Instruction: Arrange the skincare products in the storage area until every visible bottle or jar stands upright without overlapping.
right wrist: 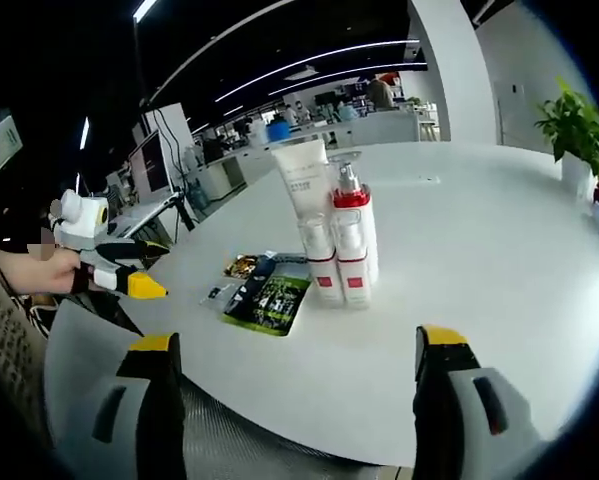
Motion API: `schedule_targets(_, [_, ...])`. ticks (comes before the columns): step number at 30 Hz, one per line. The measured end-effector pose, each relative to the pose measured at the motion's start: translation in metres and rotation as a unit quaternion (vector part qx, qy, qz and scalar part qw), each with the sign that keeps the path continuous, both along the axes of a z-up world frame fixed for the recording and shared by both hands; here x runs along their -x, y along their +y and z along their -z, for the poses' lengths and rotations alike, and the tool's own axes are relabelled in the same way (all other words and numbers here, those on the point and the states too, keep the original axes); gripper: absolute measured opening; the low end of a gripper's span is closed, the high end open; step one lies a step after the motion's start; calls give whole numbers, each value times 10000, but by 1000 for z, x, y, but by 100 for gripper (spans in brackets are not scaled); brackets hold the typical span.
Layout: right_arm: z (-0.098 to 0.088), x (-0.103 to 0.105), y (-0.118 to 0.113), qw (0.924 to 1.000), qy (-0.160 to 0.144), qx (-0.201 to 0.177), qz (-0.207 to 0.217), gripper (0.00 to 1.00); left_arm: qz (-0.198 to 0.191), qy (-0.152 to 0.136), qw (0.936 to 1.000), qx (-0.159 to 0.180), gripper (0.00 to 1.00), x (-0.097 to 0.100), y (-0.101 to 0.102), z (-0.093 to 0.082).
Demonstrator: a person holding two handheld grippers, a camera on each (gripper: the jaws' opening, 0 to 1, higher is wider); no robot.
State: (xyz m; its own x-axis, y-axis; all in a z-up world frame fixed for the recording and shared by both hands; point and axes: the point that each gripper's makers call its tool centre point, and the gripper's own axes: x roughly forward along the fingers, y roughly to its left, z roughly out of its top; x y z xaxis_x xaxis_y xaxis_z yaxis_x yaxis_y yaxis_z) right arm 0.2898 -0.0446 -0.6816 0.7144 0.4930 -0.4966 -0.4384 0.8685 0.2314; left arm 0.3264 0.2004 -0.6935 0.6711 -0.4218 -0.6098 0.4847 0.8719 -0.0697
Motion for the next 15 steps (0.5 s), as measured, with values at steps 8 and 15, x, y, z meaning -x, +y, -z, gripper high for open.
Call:
schedule_targets(8, [0, 0, 0, 10000, -18, -15, 5, 98, 68, -167, 9998, 124, 97, 15, 11, -5])
schedule_targets(15, [-1, 0, 0, 10000, -17, -29, 18, 98, 2, -374, 9984, 414, 97, 15, 13, -14])
